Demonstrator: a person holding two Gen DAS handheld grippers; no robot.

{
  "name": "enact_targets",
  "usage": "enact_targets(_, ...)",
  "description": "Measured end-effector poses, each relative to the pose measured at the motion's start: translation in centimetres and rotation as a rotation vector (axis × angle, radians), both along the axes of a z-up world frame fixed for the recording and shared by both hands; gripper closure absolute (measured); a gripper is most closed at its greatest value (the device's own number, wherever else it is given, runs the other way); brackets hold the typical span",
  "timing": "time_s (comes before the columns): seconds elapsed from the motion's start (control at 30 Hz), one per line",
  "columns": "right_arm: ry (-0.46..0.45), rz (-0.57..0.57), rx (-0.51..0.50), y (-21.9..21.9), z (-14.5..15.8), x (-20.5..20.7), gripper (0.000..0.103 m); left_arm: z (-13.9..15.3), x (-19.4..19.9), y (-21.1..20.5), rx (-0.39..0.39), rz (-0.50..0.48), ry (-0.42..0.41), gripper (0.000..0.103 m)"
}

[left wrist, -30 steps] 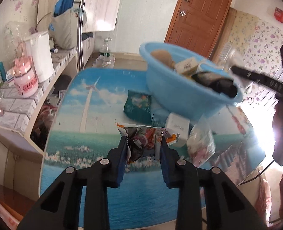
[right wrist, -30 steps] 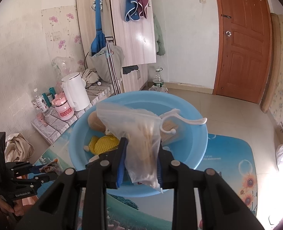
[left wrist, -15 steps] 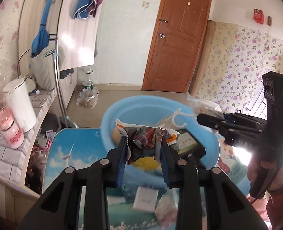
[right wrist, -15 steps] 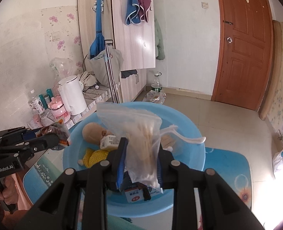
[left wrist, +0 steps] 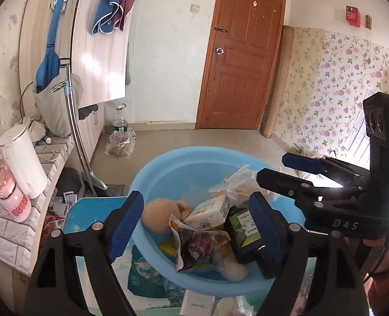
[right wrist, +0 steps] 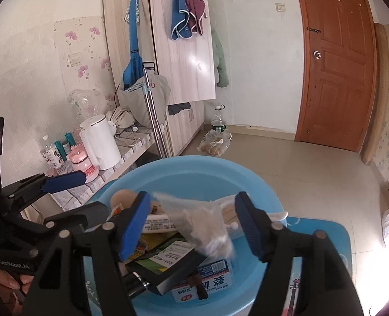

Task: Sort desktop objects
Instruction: 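Drop the swab bag into the basin with right tool while left tool drops the snack bag in, then grasp the white square box with left tool while right tool grasps the clear bag of pink items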

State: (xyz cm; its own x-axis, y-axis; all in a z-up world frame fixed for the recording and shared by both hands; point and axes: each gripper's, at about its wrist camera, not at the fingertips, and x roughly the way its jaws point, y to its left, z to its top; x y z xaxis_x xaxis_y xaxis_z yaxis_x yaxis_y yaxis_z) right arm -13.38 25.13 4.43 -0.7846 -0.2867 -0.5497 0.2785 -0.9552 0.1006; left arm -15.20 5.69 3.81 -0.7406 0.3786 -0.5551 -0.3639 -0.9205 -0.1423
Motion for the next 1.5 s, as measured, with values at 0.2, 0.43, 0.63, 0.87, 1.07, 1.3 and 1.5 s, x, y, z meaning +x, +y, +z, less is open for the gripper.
enact_targets(0.2, -0.003, -0.01, -0.003, 0.4, -0.1, 1.0, 0.034, 0.2, 0.9, -1.6, 0.024, 0.012, 0.005, 0.01)
enact_targets(0.43, 0.02, -0.061, 0.001, 0.9, -0.1, 3.9, 0.028, 0.8, 2.6, -4.6, -0.045, 0.119, 0.07, 0.0)
enact_targets(0.63, 0.031, -0.092, -0.02, 1.1, -0.4, 7.0, 0.024, -0.3, 4.2, -7.5, -0.065, 0.167, 0.05, 0.0)
enact_targets(0.87, -0.039, -0.088, -0.064, 0.6, -2.8, 9.9, 0.024, -3.8, 5.9, -9.0, -0.019, 0.132, -0.057, 0.0)
enact_targets(1.07, -0.16, -0.036, -0.037, -1.5, -6.7, 10.8, 0.025, -7.4, 6.6, -5.5, -0.087, 0.021, -0.142, 0.0)
enact_targets(1.3, -0.224, 0.023, -0.043, -2.8, -8.6, 10.5, 0.028, -9.0, 6.7, -3.7, -0.162, -0.036, -0.166, 0.0)
enact_targets(1.5, -0.255, 0.072, -0.036, -4.4, -9.8, 9.5, 0.04, -9.4, 6.1, -5.3, -0.135, -0.011, -0.188, 0.0)
